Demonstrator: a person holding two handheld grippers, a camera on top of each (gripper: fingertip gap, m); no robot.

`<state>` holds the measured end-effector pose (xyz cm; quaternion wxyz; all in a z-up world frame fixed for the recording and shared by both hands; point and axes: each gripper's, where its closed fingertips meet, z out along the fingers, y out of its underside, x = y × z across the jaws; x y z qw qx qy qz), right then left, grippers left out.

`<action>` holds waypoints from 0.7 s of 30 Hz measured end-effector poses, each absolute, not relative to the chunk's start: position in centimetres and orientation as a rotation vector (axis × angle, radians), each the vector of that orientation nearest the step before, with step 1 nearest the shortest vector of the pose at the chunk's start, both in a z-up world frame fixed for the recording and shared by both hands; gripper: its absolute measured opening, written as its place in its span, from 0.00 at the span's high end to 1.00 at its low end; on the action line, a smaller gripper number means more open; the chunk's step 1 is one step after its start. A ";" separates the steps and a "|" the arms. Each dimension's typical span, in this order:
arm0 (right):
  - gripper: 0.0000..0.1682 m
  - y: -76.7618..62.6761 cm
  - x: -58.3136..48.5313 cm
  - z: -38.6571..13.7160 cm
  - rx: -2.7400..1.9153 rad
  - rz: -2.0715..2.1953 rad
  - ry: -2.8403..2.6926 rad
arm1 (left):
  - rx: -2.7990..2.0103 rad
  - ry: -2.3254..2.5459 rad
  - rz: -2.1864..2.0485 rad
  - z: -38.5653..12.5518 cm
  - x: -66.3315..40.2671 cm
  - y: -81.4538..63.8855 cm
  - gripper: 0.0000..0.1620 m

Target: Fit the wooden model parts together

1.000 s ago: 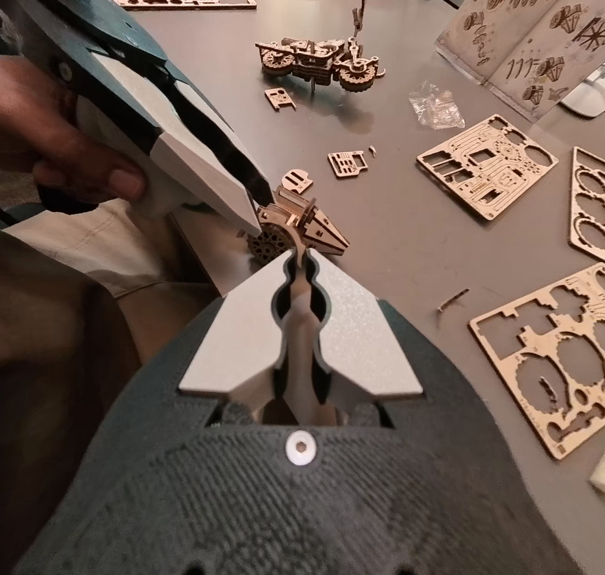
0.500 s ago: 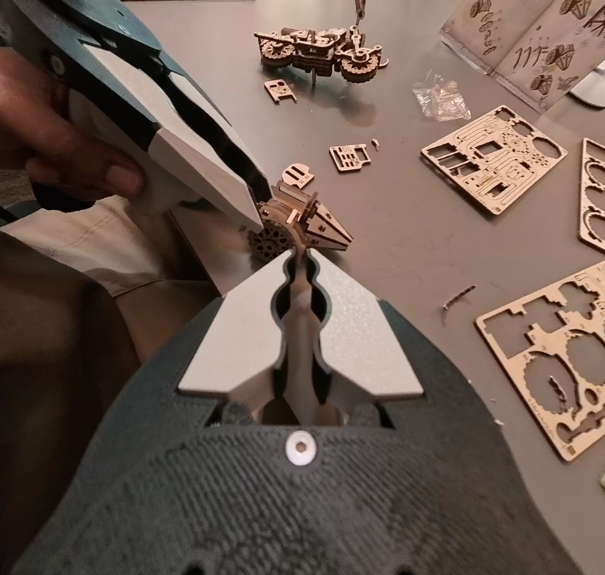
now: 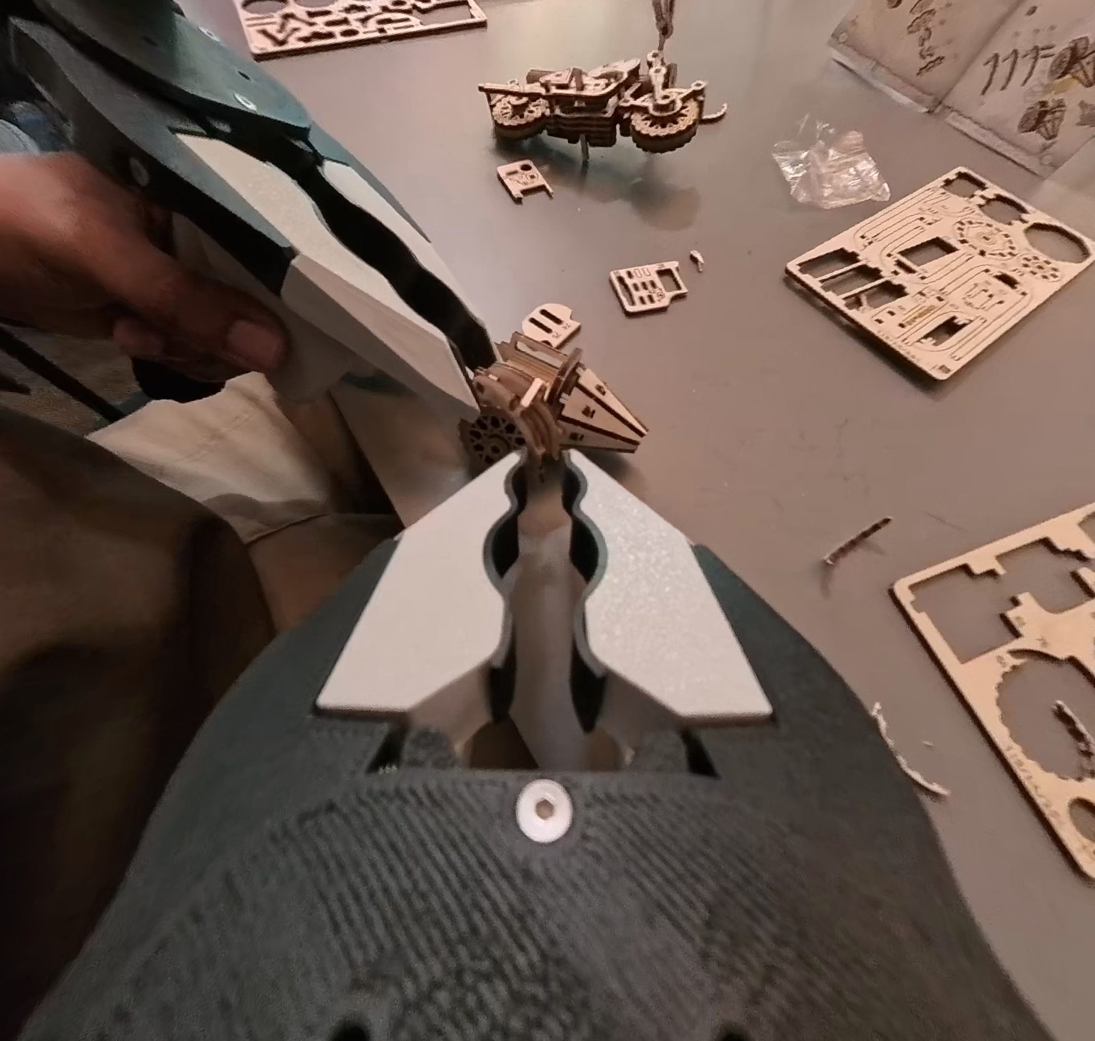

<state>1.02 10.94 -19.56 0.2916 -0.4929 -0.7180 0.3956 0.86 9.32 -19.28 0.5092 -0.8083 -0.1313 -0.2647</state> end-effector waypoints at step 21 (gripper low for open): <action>0.92 9.5 2.0 -20.1 -1.359 1.180 -2.054 | -1.942 -0.341 -0.627 -19.1 -0.1 9.0 0.87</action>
